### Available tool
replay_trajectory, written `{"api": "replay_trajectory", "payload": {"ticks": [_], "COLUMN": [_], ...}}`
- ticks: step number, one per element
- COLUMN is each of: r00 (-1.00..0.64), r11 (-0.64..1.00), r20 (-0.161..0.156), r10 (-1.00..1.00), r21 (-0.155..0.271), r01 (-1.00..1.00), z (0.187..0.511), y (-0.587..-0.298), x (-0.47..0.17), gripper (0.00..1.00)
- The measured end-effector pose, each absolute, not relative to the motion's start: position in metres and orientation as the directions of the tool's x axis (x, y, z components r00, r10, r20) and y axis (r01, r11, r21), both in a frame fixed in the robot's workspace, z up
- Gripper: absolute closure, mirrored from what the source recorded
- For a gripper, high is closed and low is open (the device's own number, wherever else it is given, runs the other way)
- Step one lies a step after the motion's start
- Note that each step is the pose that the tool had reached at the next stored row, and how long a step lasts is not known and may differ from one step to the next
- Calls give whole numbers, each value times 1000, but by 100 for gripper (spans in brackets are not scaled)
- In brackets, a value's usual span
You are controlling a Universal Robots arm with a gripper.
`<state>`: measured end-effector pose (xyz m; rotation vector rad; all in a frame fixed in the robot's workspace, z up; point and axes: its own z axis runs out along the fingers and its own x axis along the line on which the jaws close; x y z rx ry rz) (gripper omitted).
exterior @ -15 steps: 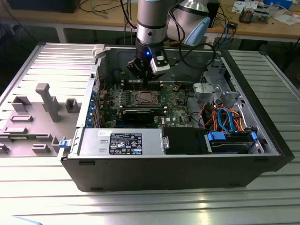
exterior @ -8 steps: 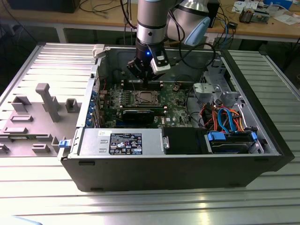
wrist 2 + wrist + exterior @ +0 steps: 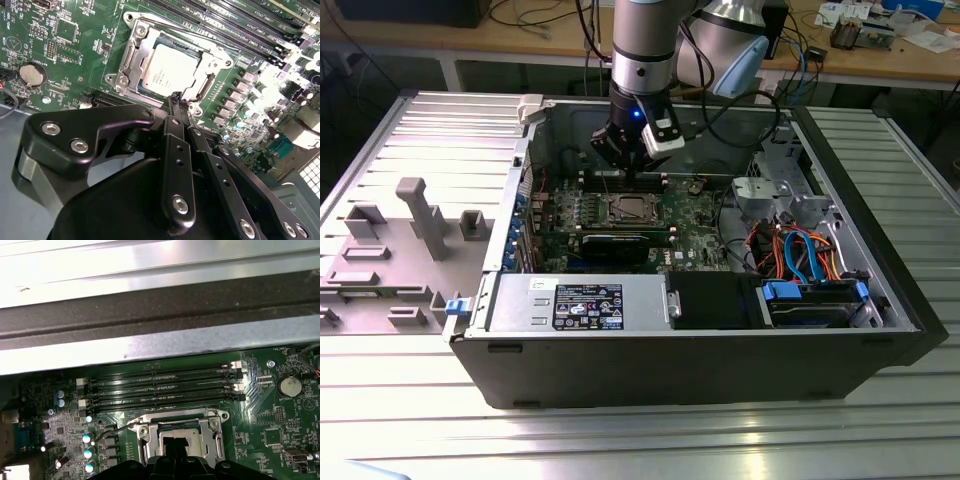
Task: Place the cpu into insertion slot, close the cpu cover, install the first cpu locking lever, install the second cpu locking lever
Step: 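Install the first cpu locking lever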
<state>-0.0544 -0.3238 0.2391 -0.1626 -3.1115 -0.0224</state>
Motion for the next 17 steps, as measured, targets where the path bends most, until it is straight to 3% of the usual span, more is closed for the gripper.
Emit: {"api": "replay_trajectory", "payload": {"ticks": [17], "r00": [-998], "r11": [999], "r20": [26], "r10": [49], "r21": [15], "r01": [50], "z": [241], "y": [-324], "x": [-55], "gripper": [89]}}
